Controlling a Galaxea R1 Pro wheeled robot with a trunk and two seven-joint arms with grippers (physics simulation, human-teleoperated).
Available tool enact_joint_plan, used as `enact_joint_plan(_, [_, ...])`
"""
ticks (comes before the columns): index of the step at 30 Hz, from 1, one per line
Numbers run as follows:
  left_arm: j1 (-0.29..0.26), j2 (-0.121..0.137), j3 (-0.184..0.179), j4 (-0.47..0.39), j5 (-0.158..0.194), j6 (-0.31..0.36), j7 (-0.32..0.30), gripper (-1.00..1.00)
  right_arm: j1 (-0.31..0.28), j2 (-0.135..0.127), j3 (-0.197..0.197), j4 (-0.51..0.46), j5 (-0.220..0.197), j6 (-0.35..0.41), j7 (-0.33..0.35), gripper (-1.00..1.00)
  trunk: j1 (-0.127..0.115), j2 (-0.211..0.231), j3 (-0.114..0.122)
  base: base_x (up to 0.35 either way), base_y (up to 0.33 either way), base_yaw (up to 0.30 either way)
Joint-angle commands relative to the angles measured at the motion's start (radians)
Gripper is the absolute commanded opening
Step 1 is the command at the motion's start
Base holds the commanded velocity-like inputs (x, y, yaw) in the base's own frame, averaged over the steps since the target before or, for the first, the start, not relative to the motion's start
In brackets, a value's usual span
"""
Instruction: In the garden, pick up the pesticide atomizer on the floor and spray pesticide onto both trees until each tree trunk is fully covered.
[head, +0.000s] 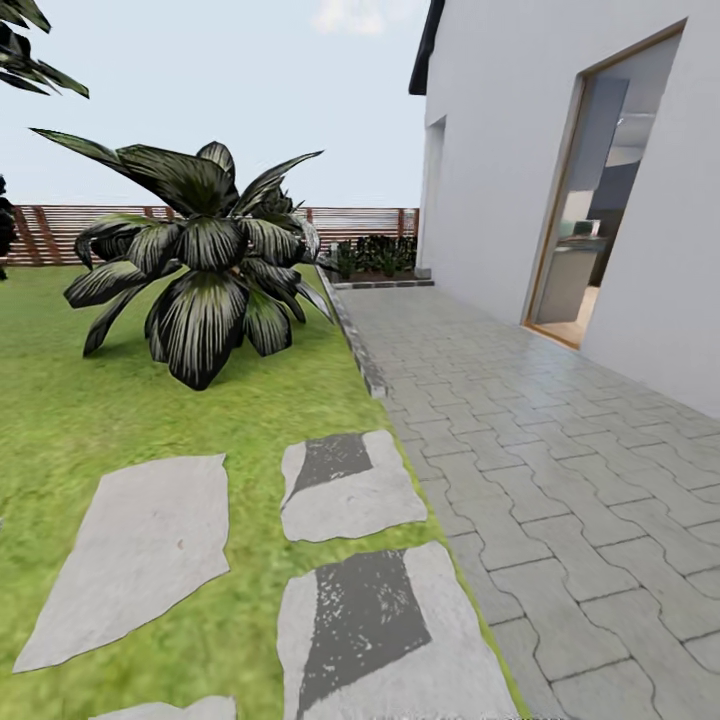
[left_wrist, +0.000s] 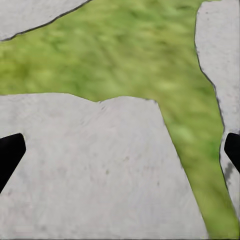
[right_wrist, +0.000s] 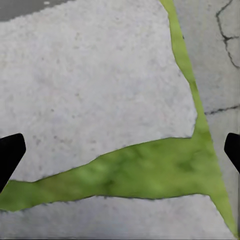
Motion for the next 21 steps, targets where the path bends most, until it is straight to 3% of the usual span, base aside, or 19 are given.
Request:
enact_joint_plan(1, [-0.001,0.000,-0.001,0.001,0.005,-0.003,0.000,1.00,0.000,0.000,-0.001,0.001,0.001,-0.003,0.000,1.00,-0.001,0.000,-0.001,-0.232,-0.177,0.277])
enact_joint_plan(14, [-0.001,0.000,-0.001,0.000,0.005,-0.002,0.000,1.00,0.000,0.000,-0.001,0.001,0.001,-0.003,0.001,1.00,-0.001,0.000,-0.001,-0.206,-0.206,0.272])
enact_joint_plan(21, [-0.001,0.000,-0.001,0.001,0.005,-0.002,0.000,1.00,0.000,-0.004,-0.005,0.001,0.001,-0.004,0.000,1.00,-0.001,0.000,-0.001,-0.219,-0.206,0.074])
